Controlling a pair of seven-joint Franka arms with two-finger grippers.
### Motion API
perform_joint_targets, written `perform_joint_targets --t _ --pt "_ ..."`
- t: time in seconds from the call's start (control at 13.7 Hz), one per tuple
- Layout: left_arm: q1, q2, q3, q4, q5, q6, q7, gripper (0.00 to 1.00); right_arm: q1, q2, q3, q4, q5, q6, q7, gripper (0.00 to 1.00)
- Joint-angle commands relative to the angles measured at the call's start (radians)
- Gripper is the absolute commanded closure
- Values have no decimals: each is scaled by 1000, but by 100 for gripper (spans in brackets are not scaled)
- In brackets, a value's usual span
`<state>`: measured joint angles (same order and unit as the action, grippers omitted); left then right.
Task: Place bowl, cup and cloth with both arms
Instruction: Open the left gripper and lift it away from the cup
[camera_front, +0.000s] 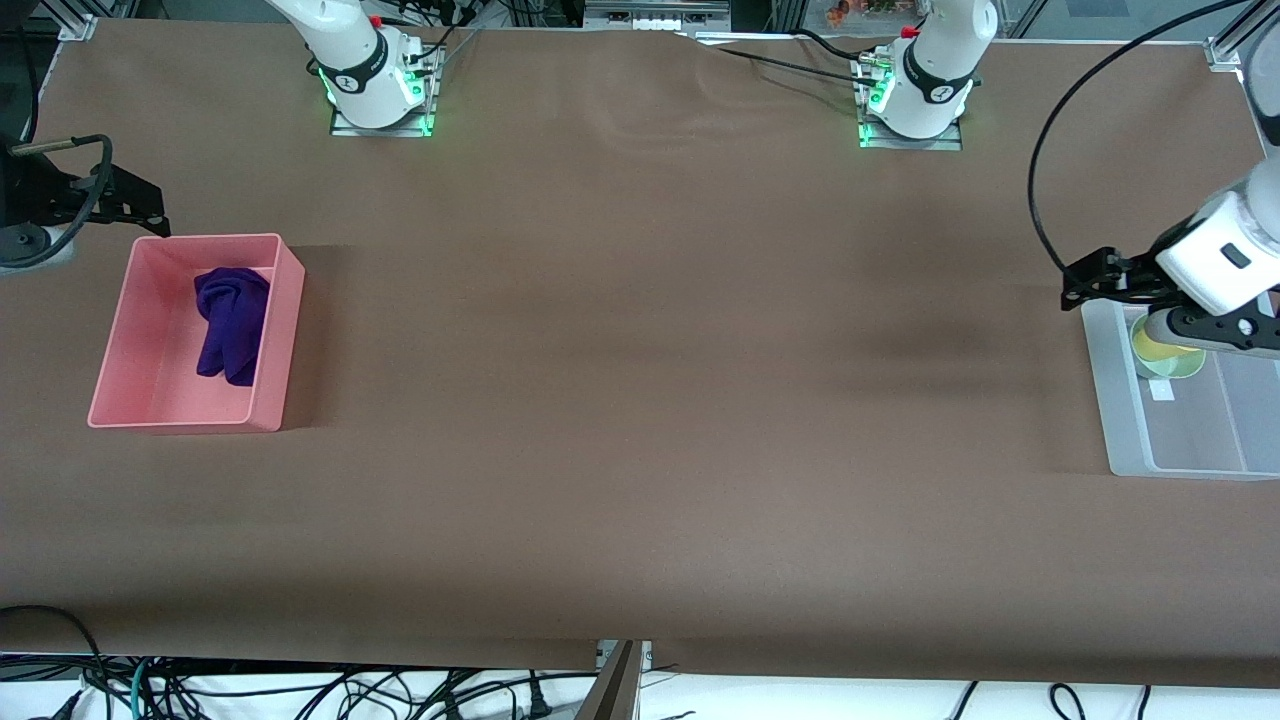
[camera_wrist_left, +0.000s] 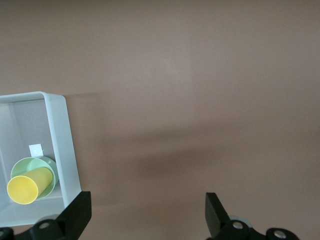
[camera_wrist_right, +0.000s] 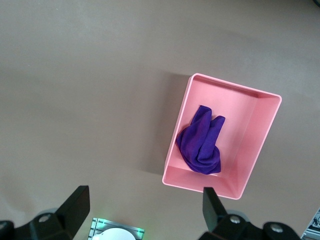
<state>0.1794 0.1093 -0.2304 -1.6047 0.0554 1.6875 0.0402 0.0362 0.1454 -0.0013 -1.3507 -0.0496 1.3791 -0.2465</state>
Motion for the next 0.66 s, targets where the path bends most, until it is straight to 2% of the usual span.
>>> perform_joint_targets --t 0.0,0.59 --pt "-133 -92 138 -116 -23 57 -32 0 -10 -9 9 -1 -1 -9 9 0" --pt "-143 -63 148 -89 -23 14 -25 0 -12 -9 7 -2 0 -8 9 0"
